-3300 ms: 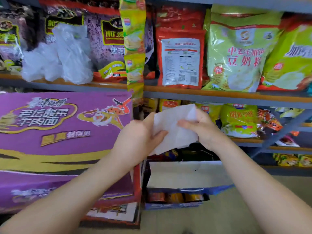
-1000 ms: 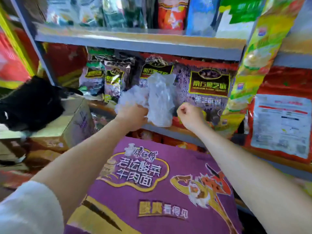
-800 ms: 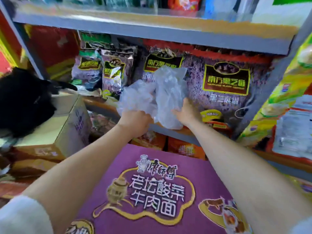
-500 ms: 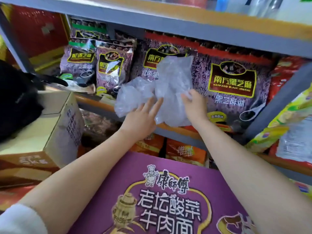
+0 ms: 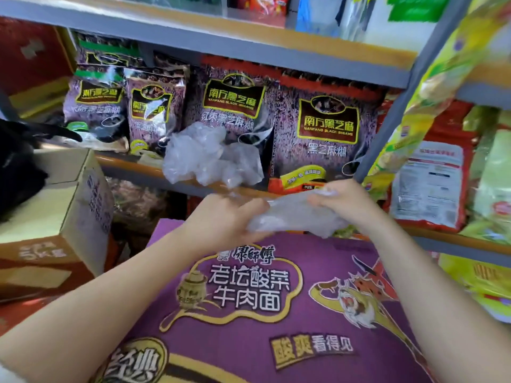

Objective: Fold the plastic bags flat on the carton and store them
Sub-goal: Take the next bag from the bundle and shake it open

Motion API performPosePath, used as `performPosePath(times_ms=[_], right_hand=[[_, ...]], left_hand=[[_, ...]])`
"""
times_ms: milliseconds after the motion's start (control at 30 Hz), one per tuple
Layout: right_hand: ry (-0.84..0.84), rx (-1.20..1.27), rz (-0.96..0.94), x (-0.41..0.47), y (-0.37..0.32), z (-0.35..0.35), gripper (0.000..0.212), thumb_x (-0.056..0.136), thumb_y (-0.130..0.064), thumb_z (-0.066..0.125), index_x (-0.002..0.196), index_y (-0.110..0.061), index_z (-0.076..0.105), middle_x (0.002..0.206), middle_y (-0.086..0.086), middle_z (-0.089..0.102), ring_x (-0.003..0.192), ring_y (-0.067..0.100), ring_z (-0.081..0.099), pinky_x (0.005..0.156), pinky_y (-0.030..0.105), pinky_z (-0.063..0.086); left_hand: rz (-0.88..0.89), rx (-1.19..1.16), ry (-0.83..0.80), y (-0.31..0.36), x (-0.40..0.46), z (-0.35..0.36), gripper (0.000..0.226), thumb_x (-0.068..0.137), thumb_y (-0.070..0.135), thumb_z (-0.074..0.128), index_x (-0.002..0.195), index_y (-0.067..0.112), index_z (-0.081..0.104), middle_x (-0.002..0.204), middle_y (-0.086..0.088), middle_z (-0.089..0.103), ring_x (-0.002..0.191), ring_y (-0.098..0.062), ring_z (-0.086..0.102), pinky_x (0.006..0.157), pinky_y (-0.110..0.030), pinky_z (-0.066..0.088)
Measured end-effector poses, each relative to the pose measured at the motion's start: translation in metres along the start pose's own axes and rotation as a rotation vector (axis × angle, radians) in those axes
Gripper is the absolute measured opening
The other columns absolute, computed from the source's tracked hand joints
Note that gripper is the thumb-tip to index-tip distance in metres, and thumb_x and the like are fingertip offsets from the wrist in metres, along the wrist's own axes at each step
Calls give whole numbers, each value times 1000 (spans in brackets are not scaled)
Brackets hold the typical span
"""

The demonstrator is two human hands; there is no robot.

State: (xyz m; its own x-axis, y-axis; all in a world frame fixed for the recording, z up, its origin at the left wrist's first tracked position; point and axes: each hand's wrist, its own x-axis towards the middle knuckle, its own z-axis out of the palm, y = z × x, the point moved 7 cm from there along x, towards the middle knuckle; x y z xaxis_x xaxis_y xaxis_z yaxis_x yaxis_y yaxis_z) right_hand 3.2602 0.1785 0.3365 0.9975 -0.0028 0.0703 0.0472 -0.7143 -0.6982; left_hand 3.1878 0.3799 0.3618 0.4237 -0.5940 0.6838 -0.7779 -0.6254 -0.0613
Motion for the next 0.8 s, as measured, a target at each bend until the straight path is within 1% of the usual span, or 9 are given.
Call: performPosePath(times_ms=[100, 167, 267, 333, 400, 500, 600, 700, 800], right_hand=[[127, 177, 107, -14, 39, -3, 35, 76, -12, 73, 59, 9, 51, 58, 11, 38, 59, 18, 36, 56, 30, 25], [226, 77, 122, -27, 44, -5, 28, 79, -14, 69, 81, 14, 61, 74, 19, 58, 73, 26, 55, 64, 33, 39], [395, 88, -123, -76, 1, -24, 36, 90, -29, 53, 113, -3, 61, 112, 8, 58, 111, 20, 52, 96, 27, 39], [379, 176, -418, -128, -41, -29, 43, 89, -36, 46, 116, -5, 59, 113, -2, 51, 112, 6, 44, 98, 10, 29], [333, 47, -621, -172, -58, -16, 51, 84, -39, 48, 118, -2, 56, 116, -5, 47, 113, 6, 42, 98, 4, 24], [247, 92, -585, -197, -52, -11, 60, 79, -42, 55, 128, -9, 47, 116, -16, 44, 110, 4, 43, 92, -2, 25], [139, 411, -410, -207, -34, -27, 41, 79, -42, 52, 118, -37, 44, 106, -18, 56, 95, -1, 53, 80, 14, 42], [153, 465, -363, -223, -13, -47, 28, 83, -32, 49, 109, -29, 58, 96, 1, 69, 84, -1, 57, 74, 24, 47], [16, 578, -309, -237, 2, -55, 8, 81, -26, 61, 84, -29, 68, 73, -13, 69, 71, -4, 59, 64, 15, 47]], left_hand=[[-138, -127, -50, 23, -14, -1, 37, 73, 53, 51, 83, 18, 55, 44, -4, 57, 41, -26, 56, 34, -21, 30], [-245, -208, -38, 38, -19, -6, 37, 75, 54, 51, 75, 17, 57, 42, -4, 54, 48, -23, 53, 39, -21, 24], [-433, -356, 23, 57, -18, -23, 31, 79, 48, 56, 65, 23, 45, 39, 9, 37, 59, -14, 47, 46, -22, 24], [-526, -386, 74, 71, -16, -34, 30, 81, 37, 61, 67, 25, 37, 41, 14, 32, 49, 0, 45, 45, -16, 28], [-639, -489, 103, 87, -14, -39, 30, 79, 38, 57, 61, 22, 40, 41, 8, 40, 44, 3, 42, 45, -11, 29], [-712, -875, 77, 126, -5, -36, 34, 78, 46, 54, 75, 14, 62, 67, 2, 63, 61, -3, 52, 59, -24, 42], [-618, -1066, 34, 169, -2, -40, 38, 75, 36, 61, 98, 6, 60, 91, -4, 66, 85, -7, 58, 77, -24, 46], [-610, -1056, 9, 193, -13, -48, 28, 74, 23, 68, 100, 18, 57, 91, 6, 63, 85, -4, 58, 78, -18, 46], [-729, -1115, -36, 212, -33, -55, 11, 82, 14, 64, 92, 14, 61, 79, 6, 65, 71, -6, 60, 64, -18, 49]])
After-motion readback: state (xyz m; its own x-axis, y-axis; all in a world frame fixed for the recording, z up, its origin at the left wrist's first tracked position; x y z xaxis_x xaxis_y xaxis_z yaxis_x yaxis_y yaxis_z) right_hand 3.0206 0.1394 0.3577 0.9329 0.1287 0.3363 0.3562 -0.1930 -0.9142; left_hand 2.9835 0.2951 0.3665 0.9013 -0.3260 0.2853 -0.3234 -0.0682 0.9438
